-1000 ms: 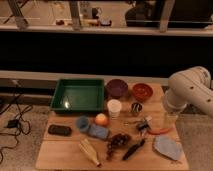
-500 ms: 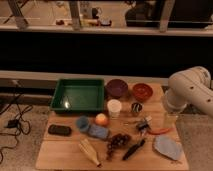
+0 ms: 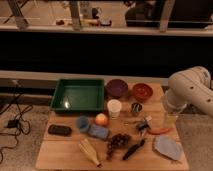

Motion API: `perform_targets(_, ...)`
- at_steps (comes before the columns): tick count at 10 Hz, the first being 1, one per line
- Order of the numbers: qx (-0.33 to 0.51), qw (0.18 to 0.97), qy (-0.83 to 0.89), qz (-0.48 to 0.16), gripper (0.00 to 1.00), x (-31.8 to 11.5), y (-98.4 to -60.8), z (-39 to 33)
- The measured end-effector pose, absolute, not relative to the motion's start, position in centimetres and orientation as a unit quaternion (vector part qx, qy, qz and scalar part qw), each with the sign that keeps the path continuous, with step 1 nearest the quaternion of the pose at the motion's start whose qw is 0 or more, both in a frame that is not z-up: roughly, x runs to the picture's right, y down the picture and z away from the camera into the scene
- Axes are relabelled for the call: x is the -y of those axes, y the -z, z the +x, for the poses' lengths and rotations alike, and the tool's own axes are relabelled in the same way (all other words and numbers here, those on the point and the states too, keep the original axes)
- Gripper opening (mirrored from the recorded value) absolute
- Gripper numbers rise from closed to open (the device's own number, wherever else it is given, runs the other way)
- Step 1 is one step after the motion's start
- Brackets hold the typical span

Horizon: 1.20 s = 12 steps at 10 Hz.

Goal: Wipe purple bowl with brush

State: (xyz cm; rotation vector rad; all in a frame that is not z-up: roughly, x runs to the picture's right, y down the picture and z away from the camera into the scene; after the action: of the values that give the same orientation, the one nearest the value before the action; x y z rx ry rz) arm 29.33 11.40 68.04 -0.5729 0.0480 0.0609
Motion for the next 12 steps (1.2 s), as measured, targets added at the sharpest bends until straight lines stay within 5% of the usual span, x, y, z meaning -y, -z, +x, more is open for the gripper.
perform_targets(12,0.062,0.951,0.079,-0.294,0.8,-12.5,-67.5,26.9)
